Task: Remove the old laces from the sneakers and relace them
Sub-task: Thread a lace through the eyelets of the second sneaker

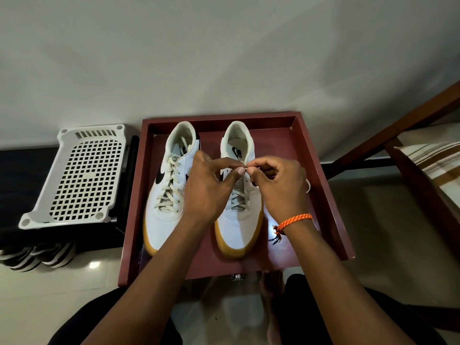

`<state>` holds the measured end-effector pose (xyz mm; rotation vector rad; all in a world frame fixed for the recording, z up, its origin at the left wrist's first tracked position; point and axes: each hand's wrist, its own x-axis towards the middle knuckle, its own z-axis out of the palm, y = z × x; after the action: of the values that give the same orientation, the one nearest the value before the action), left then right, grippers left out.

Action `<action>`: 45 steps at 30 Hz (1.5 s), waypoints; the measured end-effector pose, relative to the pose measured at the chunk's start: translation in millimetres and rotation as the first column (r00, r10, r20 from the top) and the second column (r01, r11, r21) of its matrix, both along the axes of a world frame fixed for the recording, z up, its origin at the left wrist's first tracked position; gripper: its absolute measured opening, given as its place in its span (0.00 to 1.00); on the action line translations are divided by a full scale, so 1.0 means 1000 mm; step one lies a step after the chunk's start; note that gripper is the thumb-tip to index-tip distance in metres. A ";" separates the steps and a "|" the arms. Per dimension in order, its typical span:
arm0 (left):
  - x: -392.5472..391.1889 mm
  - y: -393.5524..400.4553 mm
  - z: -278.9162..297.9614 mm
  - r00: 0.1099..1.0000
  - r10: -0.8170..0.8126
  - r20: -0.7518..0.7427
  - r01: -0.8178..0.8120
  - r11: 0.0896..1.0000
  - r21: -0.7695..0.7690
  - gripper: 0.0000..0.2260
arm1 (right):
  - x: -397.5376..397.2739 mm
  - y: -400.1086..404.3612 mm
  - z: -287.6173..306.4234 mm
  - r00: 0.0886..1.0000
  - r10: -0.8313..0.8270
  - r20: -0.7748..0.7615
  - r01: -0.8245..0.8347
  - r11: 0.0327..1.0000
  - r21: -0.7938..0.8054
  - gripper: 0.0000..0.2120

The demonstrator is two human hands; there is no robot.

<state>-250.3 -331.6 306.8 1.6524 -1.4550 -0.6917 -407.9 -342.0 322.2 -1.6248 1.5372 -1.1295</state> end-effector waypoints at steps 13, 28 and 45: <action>-0.010 0.000 -0.008 0.947 -0.002 0.321 -0.006 1.000 0.024 0.04 | -0.005 -0.002 -0.012 0.996 -0.016 -0.090 0.028 0.990 0.138 0.05; -0.015 0.002 0.005 0.782 0.080 0.619 -0.020 0.994 -0.103 0.10 | -0.004 0.000 -0.015 0.986 -0.012 -0.166 0.055 0.965 0.258 0.09; -0.015 -0.010 -0.010 0.994 0.105 -0.042 -0.095 0.977 0.192 0.06 | -0.007 -0.004 -0.022 0.987 -0.042 -0.153 0.090 0.940 0.328 0.12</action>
<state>-265.0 -341.3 297.3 1.8253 -1.2917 -0.8318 -415.3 -345.7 300.4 -1.4556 1.7781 -0.7443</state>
